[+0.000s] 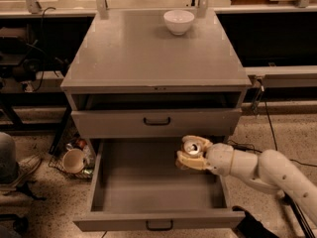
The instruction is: Pick orange can from middle drawer and place on counter
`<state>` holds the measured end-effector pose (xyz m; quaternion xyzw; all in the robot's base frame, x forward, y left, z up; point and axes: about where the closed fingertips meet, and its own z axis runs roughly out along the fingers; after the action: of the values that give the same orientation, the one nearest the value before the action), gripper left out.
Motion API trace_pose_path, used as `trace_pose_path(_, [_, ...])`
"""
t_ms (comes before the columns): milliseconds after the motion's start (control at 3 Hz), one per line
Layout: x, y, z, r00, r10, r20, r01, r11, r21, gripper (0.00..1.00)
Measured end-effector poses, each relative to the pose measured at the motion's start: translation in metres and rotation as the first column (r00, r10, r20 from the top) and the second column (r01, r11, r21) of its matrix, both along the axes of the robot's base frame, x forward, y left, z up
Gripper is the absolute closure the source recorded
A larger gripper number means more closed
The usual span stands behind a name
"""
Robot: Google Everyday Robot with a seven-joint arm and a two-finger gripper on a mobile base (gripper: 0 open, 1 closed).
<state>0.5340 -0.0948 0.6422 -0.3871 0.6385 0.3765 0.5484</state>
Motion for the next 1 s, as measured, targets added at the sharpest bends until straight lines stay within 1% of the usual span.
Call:
trace_pose_path(333, [-0.003, -0.028, 0.087, 0.9938, -0.012, 0.11, 0.019, 0.998, -0.061, 1.0])
trace_pose_path(667, [-0.001, -0.049, 0.189, 0.971, 0.003, 0.239, 0.037, 0.986, -0.164, 1.0])
trace_pose_path(1000, [-0.001, -0.049, 0.189, 0.971, 0.003, 0.239, 0.037, 0.986, -0.164, 1.0])
